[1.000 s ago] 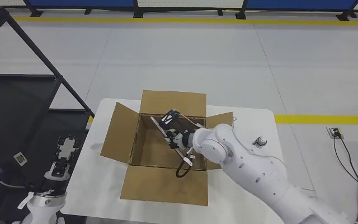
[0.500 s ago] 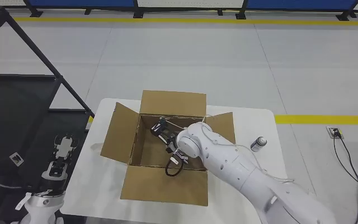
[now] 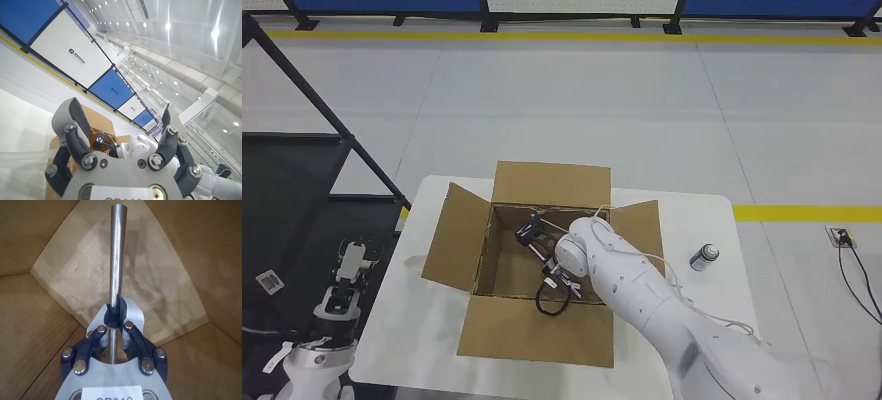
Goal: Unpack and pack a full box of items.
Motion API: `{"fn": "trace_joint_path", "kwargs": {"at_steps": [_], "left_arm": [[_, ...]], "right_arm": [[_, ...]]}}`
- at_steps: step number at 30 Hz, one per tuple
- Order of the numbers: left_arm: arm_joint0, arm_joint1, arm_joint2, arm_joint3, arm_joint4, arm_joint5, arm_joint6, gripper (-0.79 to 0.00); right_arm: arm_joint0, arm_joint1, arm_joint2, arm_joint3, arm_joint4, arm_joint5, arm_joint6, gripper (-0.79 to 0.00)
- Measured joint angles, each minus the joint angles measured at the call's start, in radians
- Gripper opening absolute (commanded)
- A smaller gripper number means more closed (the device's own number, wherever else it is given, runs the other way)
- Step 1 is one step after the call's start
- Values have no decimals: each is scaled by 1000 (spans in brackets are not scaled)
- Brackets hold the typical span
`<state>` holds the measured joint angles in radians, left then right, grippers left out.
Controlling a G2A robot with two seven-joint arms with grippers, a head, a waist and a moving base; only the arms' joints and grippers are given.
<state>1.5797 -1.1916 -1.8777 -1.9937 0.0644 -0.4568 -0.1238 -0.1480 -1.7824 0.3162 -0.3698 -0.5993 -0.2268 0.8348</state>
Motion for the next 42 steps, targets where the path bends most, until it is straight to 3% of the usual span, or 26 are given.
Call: {"fn": "trace_joint_path", "kwargs": {"at_steps": [6, 21, 33, 42], "left_arm": [[-10, -1, 8, 10, 9, 2, -6, 0], [-29, -3, 29, 19, 41, 16, -6, 0], [-59, -4, 60, 25, 89, 38, -9, 0], [-72, -4, 78, 6, 120, 49, -20, 0]], "right_arm": [[7, -34, 6, 69, -2, -27, -13, -462], [32, -55, 41, 146, -11, -106, -119, -456], [20, -10, 70, 102, -57, -216, -306, -443], [-28, 67, 111, -43, -127, -196, -459, -459]]}}
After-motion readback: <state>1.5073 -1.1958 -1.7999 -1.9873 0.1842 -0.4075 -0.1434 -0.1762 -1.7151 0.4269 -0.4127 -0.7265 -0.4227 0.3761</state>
